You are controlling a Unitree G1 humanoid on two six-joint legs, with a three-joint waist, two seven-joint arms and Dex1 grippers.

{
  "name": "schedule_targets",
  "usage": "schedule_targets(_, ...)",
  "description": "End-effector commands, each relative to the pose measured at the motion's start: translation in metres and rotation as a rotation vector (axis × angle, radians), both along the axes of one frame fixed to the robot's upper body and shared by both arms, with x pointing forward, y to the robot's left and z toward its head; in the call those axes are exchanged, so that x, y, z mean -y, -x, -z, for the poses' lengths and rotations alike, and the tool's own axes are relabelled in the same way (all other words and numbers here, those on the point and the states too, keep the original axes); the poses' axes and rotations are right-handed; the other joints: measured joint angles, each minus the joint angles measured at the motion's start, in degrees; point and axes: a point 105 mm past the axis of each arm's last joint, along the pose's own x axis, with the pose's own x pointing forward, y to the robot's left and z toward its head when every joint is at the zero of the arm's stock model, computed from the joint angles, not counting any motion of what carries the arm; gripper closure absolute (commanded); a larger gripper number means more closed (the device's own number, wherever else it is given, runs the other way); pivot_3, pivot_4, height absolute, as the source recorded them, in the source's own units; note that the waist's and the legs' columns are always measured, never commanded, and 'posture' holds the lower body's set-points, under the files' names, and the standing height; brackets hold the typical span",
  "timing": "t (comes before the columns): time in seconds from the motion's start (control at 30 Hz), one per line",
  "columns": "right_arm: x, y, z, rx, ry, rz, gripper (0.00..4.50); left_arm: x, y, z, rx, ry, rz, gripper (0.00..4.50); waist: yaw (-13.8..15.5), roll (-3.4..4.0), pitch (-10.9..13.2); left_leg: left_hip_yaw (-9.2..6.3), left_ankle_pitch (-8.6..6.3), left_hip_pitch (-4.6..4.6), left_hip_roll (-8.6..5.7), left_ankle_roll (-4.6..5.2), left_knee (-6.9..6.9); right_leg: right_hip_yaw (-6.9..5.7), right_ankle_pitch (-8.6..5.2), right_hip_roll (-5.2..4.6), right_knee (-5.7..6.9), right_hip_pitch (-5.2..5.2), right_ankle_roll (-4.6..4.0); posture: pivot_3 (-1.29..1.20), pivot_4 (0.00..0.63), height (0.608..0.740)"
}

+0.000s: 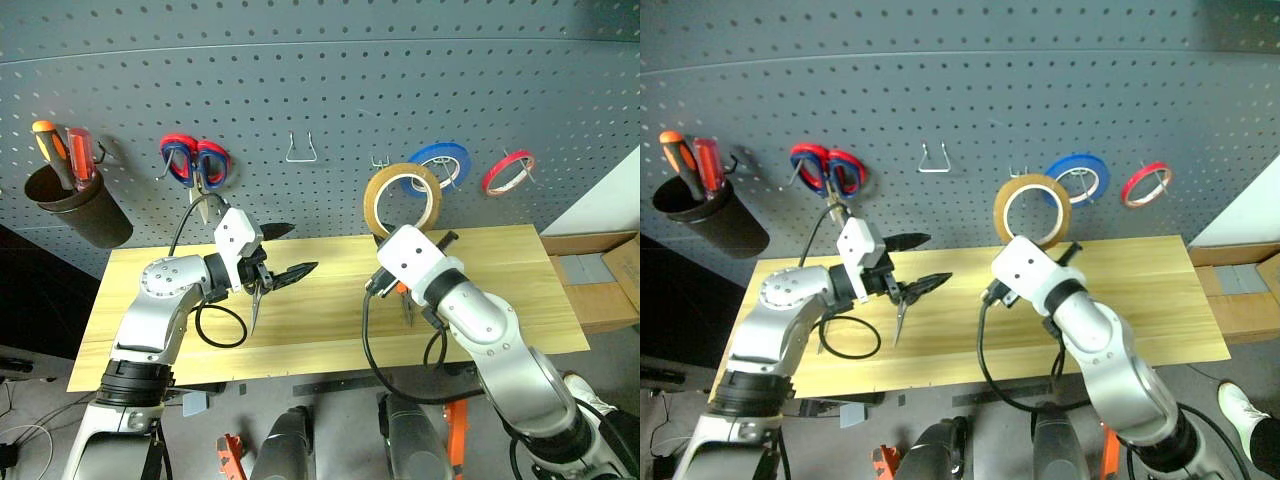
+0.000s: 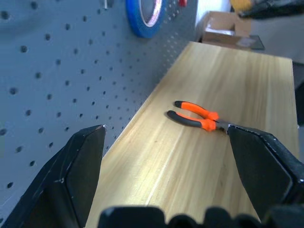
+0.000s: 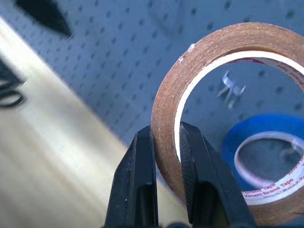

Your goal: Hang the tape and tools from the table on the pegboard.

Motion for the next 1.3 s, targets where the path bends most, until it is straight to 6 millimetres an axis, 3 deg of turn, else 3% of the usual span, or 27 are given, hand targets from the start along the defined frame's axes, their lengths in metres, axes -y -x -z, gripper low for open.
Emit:
schedule_targets(0.03,-0.004,-0.013,-0.008,0.029,-0.031,-0.026,4.39,0.001,0.003,-0.014,0.051,0.010,-0.002,0.12,0.05,0.00,0.00,0.00,0.00,0.00,-0.01,0.00,0.00,0.00,0.00,0.00,0.00,0.00,0.00,-0.16,0.278,0.740)
schedule_targets(0.3,-0.005,-0.044,-0.002,0.037,-0.015,-0.040,4.39,0.004,0.004,-0.022,0.047,0.060,-0.004,0.12,0.11,0.00,0.00,0.01,0.01,0.00,-0.02,-0.02,-0.02,0.00,0.01,-0.02,-0.01,0.00,-0.01,-0.15,0.277,0.740)
schedule_targets(0.5,-0.005,-0.048,0.008,0.019,-0.014,-0.052,4.39,0.004,0.005,-0.024,0.042,0.079,-0.012,0.12,0.09,0.00,0.00,0.04,0.02,-0.01,-0.02,-0.03,-0.05,0.02,0.01,-0.02,-0.01,-0.05,-0.01,-0.15,0.277,0.740)
schedule_targets(0.53,-0.004,-0.046,0.010,0.011,-0.017,-0.053,3.68,0.004,0.005,-0.024,0.045,0.076,-0.012,0.12,0.10,0.00,0.00,0.04,0.01,-0.01,-0.01,-0.03,-0.05,0.02,0.01,-0.02,0.00,-0.05,-0.01,-0.15,0.277,0.740)
schedule_targets(0.73,0.000,-0.023,0.030,-0.063,-0.021,-0.080,1.68,0.000,0.005,-0.022,0.052,0.060,-0.010,0.12,0.17,0.00,0.00,0.04,0.01,-0.02,-0.02,-0.03,-0.08,0.02,0.01,-0.03,-0.02,-0.06,-0.01,-0.15,0.277,0.740)
schedule_targets(0.9,0.009,-0.002,0.057,-0.250,-0.112,-0.024,0.02,-0.019,0.005,-0.008,0.033,-0.008,-0.037,0.12,0.06,0.00,0.00,0.05,0.01,0.02,0.03,-0.02,-0.12,0.03,0.01,0.00,0.01,-0.07,-0.01,-0.16,0.280,0.740)
schedule_targets(1.07,0.024,-0.018,0.076,-0.401,-0.245,0.188,0.02,-0.032,0.011,0.012,-0.006,-0.135,0.018,0.12,0.02,0.00,0.00,0.05,0.00,0.04,0.04,0.01,-0.12,0.06,0.06,0.02,0.07,-0.10,-0.10,-0.16,0.281,0.740)
schedule_targets(1.2,0.033,-0.037,0.086,-0.454,-0.305,0.298,0.02,-0.035,0.010,0.016,-0.003,-0.170,0.037,0.12,0.27,-0.01,-0.01,0.03,-0.01,0.04,0.04,0.03,-0.10,0.03,0.09,0.02,0.06,-0.12,-0.15,-0.16,0.281,0.740)
schedule_targets(1.3,0.046,-0.055,0.105,-0.534,-0.381,0.422,0.02,-0.034,0.007,0.016,0.004,-0.174,0.040,0.12,0.23,-0.02,-0.01,0.02,0.05,0.02,0.04,-0.08,-0.15,0.01,0.10,0.02,0.05,-0.15,-0.15,-0.16,0.277,0.740)
